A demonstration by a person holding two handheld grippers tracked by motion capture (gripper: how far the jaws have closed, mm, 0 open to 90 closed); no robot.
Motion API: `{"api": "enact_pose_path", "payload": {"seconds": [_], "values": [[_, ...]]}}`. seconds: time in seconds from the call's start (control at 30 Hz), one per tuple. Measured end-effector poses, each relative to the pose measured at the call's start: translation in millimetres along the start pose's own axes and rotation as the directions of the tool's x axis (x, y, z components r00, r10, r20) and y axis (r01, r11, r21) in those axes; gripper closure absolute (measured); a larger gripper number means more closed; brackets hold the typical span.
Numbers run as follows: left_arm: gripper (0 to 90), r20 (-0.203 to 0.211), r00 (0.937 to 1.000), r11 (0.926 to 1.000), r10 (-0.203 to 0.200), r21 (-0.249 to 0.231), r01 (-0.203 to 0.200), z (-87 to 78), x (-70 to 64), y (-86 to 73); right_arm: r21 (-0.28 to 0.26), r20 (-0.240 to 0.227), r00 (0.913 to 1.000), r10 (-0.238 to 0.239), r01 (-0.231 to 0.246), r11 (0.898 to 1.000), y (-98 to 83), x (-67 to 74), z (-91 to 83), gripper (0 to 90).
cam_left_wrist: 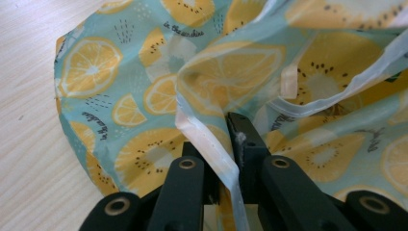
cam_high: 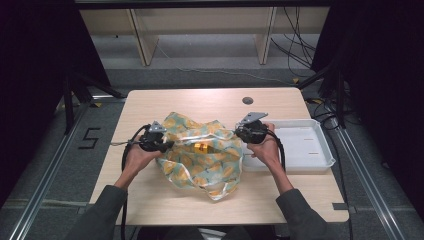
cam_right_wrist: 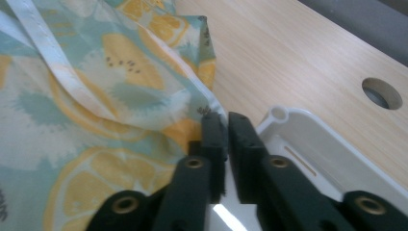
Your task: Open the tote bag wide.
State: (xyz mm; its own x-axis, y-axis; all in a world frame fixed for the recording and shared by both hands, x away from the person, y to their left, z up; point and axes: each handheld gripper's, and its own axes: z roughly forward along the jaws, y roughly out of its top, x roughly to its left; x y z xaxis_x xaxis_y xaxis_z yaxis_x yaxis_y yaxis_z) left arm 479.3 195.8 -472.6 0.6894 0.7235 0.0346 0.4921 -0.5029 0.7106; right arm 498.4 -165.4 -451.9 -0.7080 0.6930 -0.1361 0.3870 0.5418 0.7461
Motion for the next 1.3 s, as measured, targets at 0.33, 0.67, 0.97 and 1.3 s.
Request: {"api": "enact_pose_path", "payload": {"seconds": [0.33,0.67,0.97,1.3], "values": [[85.0,0.004,1.0000,1.0000,0.000,0.005,0.000,-4.2,-3.4,1.8,-0.158,-0.048,0.9976,-0.050,0.042,0.987,26.3,31.0,-74.3,43.8],[84.3,0.009,1.0000,1.0000,0.001,0.000,-0.001,-7.0,-3.0,2.9,-0.053,-0.132,0.9687,-0.210,0.205,0.977,16.1,86.4,-46.5,34.8],[66.7,0.002,0.9997,0.9996,0.025,-0.015,-0.025,-26.6,-7.5,-2.7,-0.032,-0.113,0.9500,-0.291,0.289,0.957,20.9,81.7,-22.2,88.3],[40.6,-0.120,0.9642,0.9650,0.236,-0.087,-0.247,-82.8,-45.8,19.6,-0.143,-0.125,0.9735,-0.191,0.173,0.974,44.9,63.7,-30.2,90.0]]}}
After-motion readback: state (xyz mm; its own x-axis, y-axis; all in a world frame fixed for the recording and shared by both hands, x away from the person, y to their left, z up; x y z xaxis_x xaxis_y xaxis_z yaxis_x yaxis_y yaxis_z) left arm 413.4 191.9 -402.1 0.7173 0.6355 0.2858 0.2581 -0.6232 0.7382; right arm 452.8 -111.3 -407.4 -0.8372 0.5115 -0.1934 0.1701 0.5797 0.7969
